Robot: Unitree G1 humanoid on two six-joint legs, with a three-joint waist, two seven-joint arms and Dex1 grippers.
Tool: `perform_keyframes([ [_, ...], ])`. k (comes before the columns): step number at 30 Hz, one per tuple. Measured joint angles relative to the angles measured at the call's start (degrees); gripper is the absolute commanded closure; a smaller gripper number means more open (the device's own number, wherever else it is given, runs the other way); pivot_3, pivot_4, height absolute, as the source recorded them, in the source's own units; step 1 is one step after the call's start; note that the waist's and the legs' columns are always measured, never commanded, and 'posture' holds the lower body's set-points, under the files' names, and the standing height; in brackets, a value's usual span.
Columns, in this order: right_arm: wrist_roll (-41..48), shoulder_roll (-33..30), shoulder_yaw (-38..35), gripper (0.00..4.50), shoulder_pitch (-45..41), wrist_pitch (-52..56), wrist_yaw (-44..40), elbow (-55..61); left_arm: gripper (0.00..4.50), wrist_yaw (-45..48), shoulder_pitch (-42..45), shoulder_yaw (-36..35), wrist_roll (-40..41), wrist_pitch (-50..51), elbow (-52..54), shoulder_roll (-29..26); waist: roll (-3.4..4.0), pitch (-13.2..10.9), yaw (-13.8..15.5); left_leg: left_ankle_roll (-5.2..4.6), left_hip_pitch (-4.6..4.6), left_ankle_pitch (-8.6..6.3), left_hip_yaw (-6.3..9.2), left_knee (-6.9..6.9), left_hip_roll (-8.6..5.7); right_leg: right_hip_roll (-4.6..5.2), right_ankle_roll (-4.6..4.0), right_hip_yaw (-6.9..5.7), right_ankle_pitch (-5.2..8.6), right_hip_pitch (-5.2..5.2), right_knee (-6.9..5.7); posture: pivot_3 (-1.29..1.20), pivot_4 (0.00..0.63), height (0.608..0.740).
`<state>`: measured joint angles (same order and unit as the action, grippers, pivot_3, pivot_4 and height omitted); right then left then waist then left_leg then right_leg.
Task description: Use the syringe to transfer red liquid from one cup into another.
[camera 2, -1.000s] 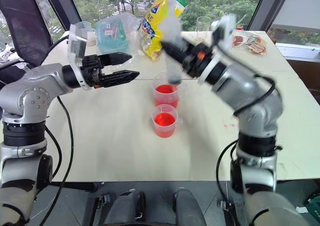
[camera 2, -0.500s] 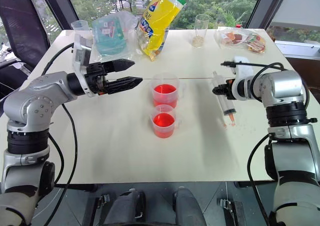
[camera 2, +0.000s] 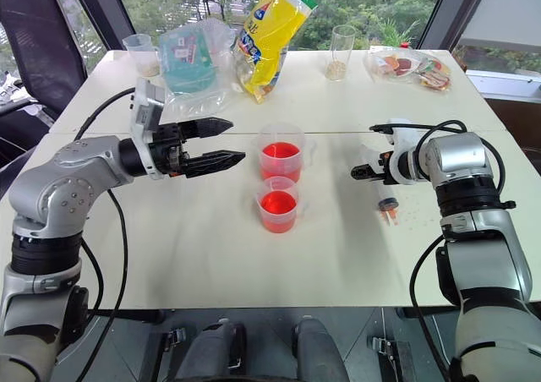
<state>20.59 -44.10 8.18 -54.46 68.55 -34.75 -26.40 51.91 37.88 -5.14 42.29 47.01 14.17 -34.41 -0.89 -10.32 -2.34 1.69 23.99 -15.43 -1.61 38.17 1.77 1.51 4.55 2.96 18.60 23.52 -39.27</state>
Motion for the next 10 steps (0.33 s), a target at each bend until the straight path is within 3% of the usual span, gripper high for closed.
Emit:
perform_keyframes([
  [6,7.13,-14.17,-4.6,0.01,7.19,-1.51,-15.07,26.33,0.0,-0.17,-1.32,-0.34,1.24,1.71,1.68,-3.35,0.01,-0.01,0.54,-0.04,0.1,-0.03,0.1,-0.03,0.0,0.0,0.01,-0.08,0.0,0.01,0.12,0.0,0.15,0.74],
  [10,11.91,-22.18,-7.59,0.01,13.84,-3.23,-23.95,36.94,0.0,0.45,-3.21,-1.0,2.05,2.65,2.28,-6.67,0.01,-0.01,0.75,-0.05,0.0,-0.03,0.09,0.02,0.0,0.0,0.01,-0.07,0.0,-0.08,0.1,0.0,0.15,0.74],
])
